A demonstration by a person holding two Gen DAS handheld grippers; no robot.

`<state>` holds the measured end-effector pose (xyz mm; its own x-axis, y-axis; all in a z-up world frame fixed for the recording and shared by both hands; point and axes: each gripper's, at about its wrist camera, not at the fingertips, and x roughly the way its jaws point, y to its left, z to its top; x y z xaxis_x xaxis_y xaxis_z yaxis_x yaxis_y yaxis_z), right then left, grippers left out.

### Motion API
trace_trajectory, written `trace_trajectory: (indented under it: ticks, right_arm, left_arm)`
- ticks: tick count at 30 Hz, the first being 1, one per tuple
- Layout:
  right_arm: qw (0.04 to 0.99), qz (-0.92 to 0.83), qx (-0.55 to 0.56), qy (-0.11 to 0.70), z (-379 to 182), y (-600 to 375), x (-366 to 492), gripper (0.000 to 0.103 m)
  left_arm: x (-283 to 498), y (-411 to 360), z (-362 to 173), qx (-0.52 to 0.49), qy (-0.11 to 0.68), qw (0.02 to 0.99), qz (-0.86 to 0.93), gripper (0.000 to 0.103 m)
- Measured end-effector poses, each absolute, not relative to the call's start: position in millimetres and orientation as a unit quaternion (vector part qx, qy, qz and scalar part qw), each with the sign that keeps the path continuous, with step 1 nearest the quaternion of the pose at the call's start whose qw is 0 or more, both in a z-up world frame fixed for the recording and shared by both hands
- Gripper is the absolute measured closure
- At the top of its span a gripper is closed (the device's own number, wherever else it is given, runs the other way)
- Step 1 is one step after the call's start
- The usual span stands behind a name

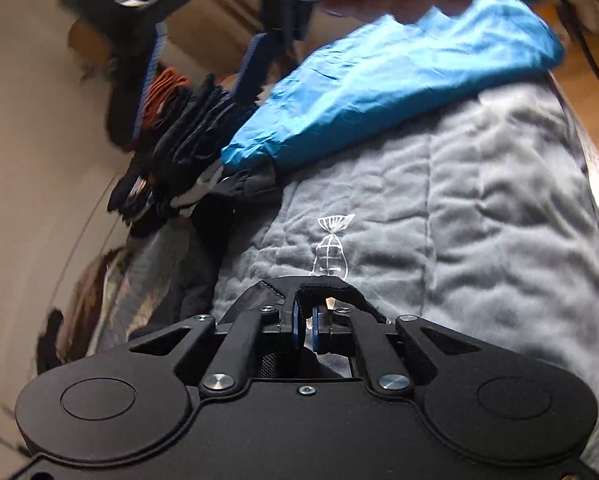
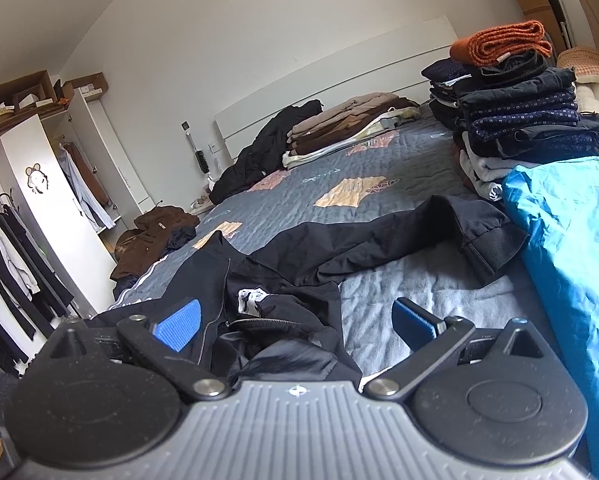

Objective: Fold clothes

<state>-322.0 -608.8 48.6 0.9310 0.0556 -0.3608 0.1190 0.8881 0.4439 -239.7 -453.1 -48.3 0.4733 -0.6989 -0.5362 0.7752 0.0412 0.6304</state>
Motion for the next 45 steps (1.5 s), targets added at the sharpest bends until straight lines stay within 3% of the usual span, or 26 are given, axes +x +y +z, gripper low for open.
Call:
trace_trajectory:
  ticks: [7, 14, 23, 32, 39, 45]
  right_arm:
    - [0.954, -0.020, 0.244, 0.175, 50, -609, -324, 0.001]
    - [0.953, -0.019, 0.230, 0.196, 44, -601, -316, 0.001]
    - [0.938, -0.028, 0.254, 0.233, 21, -586, -324, 0.001]
    - [0.923, -0.039, 0.281, 0.260, -6, -552, -329, 0.001]
    - [0.923, -0.018, 0.255, 0.288, -27, -512, -293, 0.001]
    - [0.911, 0.014, 0.230, 0.341, -63, -476, -251, 0.001]
  left_arm:
    - [-209, -432, -4, 0.249, 0.156, 0.813, -0.502, 0.098]
    - [-183, -403, 1, 0.130, 0.213, 0.840, -0.482, 0.098]
    - [-156, -361, -3, -0.016, 0.273, 0.836, -0.475, 0.098]
    - [-114, -274, -38, -0.259, 0.373, 0.799, -0.394, 0.098]
    - [-101, -230, -60, -0.272, 0.405, 0.799, -0.352, 0.098]
    - [-114, -241, -48, -0.150, 0.385, 0.829, -0.376, 0.094]
